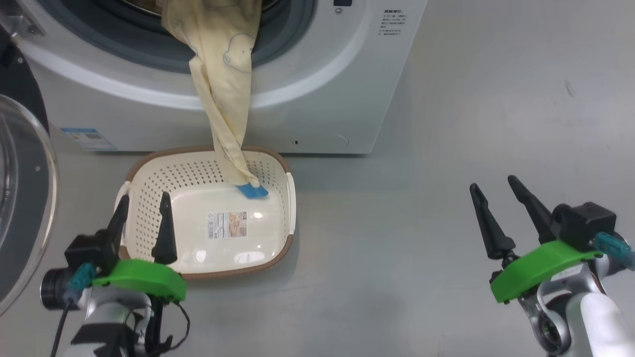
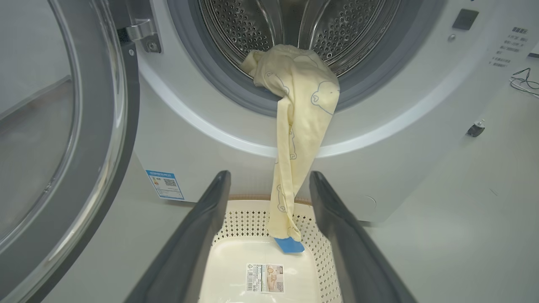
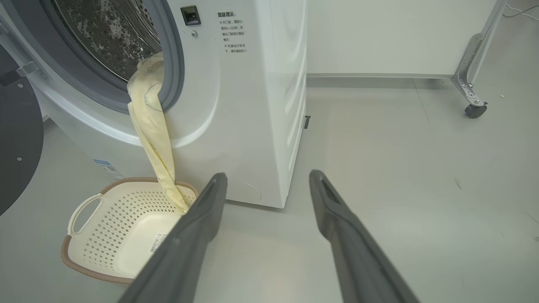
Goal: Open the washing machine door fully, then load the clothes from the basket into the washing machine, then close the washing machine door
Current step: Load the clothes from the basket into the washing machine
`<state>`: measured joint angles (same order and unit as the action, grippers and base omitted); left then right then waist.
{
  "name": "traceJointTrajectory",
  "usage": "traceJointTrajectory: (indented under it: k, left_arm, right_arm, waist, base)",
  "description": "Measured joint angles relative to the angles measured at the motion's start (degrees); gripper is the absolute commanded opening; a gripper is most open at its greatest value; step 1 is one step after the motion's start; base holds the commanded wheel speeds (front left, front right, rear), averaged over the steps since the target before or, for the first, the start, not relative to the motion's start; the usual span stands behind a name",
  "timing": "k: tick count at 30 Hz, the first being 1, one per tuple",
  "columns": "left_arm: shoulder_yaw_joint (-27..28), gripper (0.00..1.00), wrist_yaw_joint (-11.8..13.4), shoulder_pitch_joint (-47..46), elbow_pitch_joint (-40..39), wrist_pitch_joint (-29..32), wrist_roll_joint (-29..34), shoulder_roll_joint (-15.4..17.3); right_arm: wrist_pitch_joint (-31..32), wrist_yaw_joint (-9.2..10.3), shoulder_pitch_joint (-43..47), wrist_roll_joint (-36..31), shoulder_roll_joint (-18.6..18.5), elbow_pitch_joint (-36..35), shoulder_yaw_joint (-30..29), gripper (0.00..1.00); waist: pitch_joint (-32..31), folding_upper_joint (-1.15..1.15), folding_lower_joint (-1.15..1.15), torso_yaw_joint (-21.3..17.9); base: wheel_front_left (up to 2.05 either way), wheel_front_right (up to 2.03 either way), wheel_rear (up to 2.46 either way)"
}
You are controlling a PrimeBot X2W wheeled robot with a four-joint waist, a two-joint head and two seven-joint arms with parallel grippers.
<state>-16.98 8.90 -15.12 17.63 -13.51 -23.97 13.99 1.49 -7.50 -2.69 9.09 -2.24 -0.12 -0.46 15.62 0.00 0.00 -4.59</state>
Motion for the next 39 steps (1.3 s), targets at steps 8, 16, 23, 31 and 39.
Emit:
traceJointTrajectory:
  k: [8,16,23,31,39]
  left_arm:
    - [-1.49,1.0,-7.6,-15.33,17.46,3.64,-2.81,-0.29]
    - [-2.02,1.0,-13.92,-28.93,31.26,8.04,-4.9,-0.41]
    - [-2.43,1.0,-15.97,-37.52,38.58,10.85,-6.95,0.77]
    - [-3.86,1.0,-16.02,-44.84,42.61,13.55,-8.76,3.89]
    - [-6.03,1.0,-16.28,-48.65,44.09,15.52,-11.39,6.8]
  right_arm:
    - [-2.13,0.0,-5.31,1.13,-0.01,-0.53,1.66,1.0]
    - [-5.49,0.0,-8.43,3.65,-0.01,0.71,3.88,1.0]
    - [-8.94,0.0,-9.86,6.33,0.0,2.7,6.28,1.0]
    - [-11.47,0.0,-11.18,7.34,0.01,4.7,8.93,1.0]
    - [-13.1,0.0,-12.16,9.0,0.01,6.64,10.77,1.0]
  waist:
    - [9.69,0.0,0.01,-2.54]
    - [17.89,0.0,0.01,-6.27]
    - [23.73,0.0,0.02,-10.4]
    - [28.03,0.0,0.02,-14.14]
    - [30.13,0.0,0.01,-16.89]
  base:
    - [0.0,0.0,0.0]
    - [0.0,0.0,0.0]
    - [0.0,0.0,0.0]
    - [0.0,0.0,0.0]
    - [0.0,0.0,0.0]
